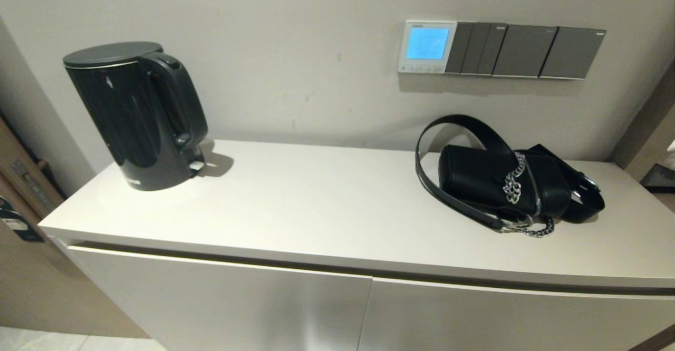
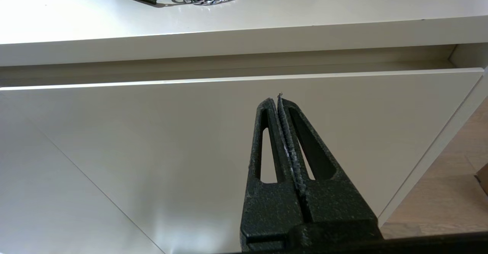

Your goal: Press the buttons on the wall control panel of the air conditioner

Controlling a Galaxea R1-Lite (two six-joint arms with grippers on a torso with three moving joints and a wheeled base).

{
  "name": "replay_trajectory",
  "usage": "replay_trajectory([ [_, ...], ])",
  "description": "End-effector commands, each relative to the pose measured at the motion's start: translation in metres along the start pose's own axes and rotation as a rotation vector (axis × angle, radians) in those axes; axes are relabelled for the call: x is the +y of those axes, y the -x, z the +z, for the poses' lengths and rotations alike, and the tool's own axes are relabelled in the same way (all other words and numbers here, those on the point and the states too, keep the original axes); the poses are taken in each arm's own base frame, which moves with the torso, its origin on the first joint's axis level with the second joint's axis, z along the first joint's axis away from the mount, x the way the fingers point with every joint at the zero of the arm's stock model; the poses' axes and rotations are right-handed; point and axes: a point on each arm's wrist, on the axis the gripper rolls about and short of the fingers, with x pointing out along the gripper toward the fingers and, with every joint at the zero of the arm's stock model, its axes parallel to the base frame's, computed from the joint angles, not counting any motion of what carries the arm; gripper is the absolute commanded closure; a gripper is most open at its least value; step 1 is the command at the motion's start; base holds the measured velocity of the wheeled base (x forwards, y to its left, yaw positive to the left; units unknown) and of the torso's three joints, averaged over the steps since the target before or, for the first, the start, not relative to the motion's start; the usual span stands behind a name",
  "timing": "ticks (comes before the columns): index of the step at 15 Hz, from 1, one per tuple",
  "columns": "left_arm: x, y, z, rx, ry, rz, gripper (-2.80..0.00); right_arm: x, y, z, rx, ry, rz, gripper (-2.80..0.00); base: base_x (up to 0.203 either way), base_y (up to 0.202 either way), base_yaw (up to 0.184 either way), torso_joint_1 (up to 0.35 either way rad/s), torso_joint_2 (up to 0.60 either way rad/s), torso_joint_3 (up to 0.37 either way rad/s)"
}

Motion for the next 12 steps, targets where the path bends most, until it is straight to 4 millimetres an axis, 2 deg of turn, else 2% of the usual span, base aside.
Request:
replay_trajectory([
  [1, 0.0000, -0.0001, 0.0000, 0.002, 0.000, 0.000, 0.00, 0.0000, -0.0003, -0.0009, 0.006, -0.001, -0.001, 0.00, 0.000, 0.000, 0.000, 0.000, 0.00, 0.000],
  [12, 0.0000, -0.0001, 0.0000, 0.002, 0.000, 0.002, 0.00, 0.0000, -0.0005, -0.0007, 0.006, -0.001, -0.003, 0.00, 0.000, 0.000, 0.000, 0.000, 0.00, 0.000],
])
